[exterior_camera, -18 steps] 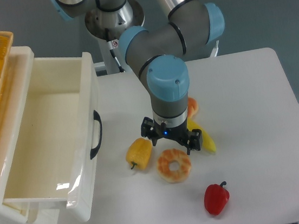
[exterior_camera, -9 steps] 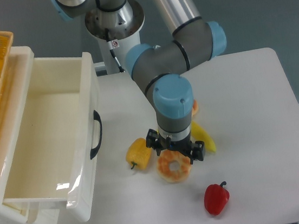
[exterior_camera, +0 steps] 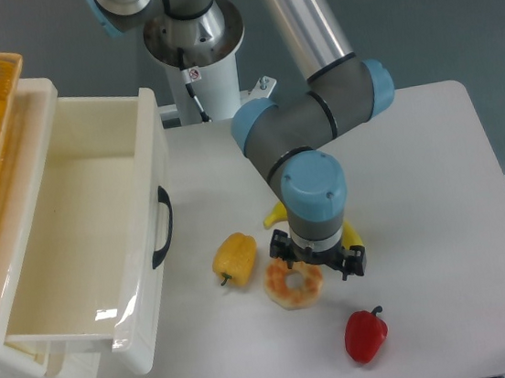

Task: Pick up the donuts
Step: 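Lower the open gripper around the glazed ring donut, then close the gripper on the donut's ring, then lift the held donut up off the table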

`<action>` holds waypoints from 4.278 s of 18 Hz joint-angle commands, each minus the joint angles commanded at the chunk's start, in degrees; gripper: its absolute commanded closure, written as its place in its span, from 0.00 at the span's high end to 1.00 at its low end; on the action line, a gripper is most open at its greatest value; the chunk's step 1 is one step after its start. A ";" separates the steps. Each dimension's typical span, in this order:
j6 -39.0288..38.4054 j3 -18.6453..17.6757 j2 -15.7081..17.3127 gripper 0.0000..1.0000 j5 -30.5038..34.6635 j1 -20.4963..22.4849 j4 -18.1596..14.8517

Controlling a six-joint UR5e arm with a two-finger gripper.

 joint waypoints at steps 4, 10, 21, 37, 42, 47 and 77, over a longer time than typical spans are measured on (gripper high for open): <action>-0.09 0.09 -0.80 1.00 0.00 0.18 0.09; -2.20 0.18 -0.97 1.00 -1.67 0.53 0.09; -5.18 -0.09 -1.85 1.00 -3.34 -0.70 0.09; -5.18 0.26 -2.38 0.96 -3.16 -1.67 0.09; -5.27 0.18 -2.47 0.85 -3.08 -1.76 0.09; -5.18 0.09 -2.29 0.77 -2.90 -1.67 0.09; 11.59 1.58 4.65 0.12 -2.90 -2.37 -2.46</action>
